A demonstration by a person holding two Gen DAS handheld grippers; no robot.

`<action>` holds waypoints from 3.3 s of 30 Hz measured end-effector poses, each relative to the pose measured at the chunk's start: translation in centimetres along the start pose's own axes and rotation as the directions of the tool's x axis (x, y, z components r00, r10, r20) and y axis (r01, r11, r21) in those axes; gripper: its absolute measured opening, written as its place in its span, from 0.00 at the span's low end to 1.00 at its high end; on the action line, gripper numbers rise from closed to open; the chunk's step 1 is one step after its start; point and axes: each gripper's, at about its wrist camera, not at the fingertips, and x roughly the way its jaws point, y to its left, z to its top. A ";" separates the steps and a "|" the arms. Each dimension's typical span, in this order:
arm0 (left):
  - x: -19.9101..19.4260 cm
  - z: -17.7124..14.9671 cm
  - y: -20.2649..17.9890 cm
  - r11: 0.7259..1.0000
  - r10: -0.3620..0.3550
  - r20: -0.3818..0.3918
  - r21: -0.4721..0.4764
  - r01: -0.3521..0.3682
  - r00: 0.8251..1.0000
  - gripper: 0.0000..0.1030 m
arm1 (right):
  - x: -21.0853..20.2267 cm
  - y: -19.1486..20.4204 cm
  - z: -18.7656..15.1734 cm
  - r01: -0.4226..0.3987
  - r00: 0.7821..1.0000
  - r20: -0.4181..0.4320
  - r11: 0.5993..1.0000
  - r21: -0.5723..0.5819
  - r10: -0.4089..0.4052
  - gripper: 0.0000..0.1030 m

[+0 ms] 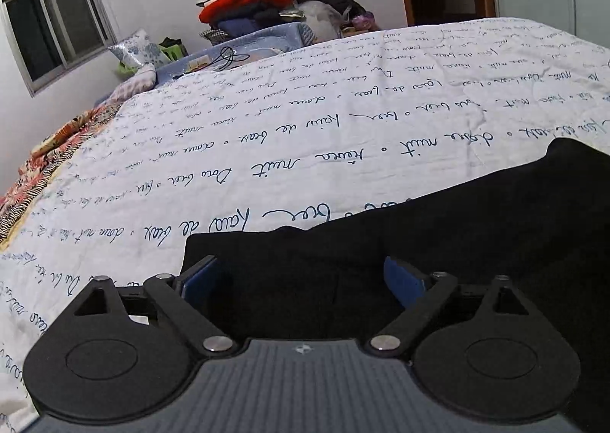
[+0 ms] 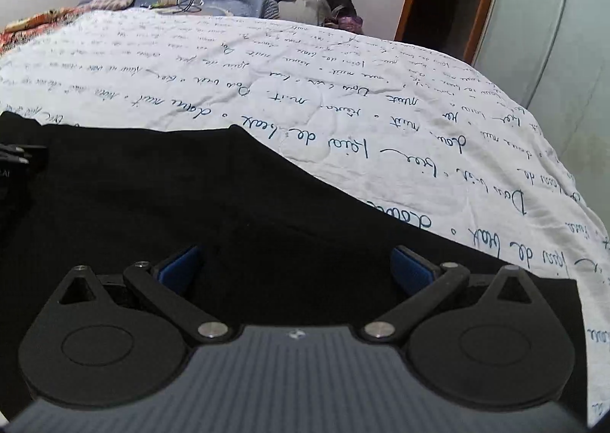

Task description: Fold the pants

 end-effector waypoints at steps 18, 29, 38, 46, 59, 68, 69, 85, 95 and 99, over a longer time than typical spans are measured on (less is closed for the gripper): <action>-2.3 1.6 -8.0 0.972 -0.235 -0.017 -0.013 0.235 0.972 0.90 | 0.3 -4.3 0.7 0.036 0.998 -0.055 0.998 0.055 -0.033 1.00; -3.5 2.6 -9.3 0.959 -0.279 -0.007 -0.056 0.278 0.960 0.90 | -2.1 -9.0 -1.1 0.152 0.988 -0.024 0.976 0.156 -0.150 1.00; -6.0 2.7 -13.6 0.939 -0.343 -0.014 0.007 0.343 0.939 0.90 | -4.9 -11.0 -3.7 0.187 0.982 -0.010 0.970 0.155 -0.188 1.00; -7.3 1.3 -17.2 0.918 -0.387 -0.013 0.089 0.386 0.922 0.69 | -6.6 -11.3 -5.9 0.217 0.976 -0.008 0.967 0.132 -0.218 0.96; -9.3 0.7 -17.9 0.914 -0.389 0.023 0.133 0.382 0.921 0.69 | -8.8 -10.2 -7.0 0.208 0.977 0.028 0.974 0.092 -0.211 0.90; -9.4 -0.2 -18.5 0.913 -0.384 0.011 0.153 0.378 0.923 0.70 | -9.7 -10.5 -8.5 0.234 0.972 0.013 0.968 0.092 -0.236 0.90; -9.4 -0.2 -18.4 0.913 -0.385 0.010 0.150 0.379 0.923 0.70 | -10.0 -10.4 -8.5 0.224 0.973 0.027 0.970 0.089 -0.228 0.90; -9.1 -0.5 -16.2 0.926 -0.364 -0.010 0.101 0.363 0.931 0.77 | -9.1 -9.1 -8.6 0.211 0.977 -0.006 0.975 0.068 -0.211 0.98; -9.6 -0.9 -12.8 0.949 -0.309 0.011 0.075 0.308 0.951 0.77 | -9.7 -8.4 -7.8 0.251 0.968 0.002 0.968 0.030 -0.251 1.00; -9.6 -2.2 -8.6 0.987 -0.163 0.040 0.024 0.162 0.986 0.83 | -11.6 -5.9 -5.9 0.207 0.973 0.113 0.977 -0.042 -0.201 1.00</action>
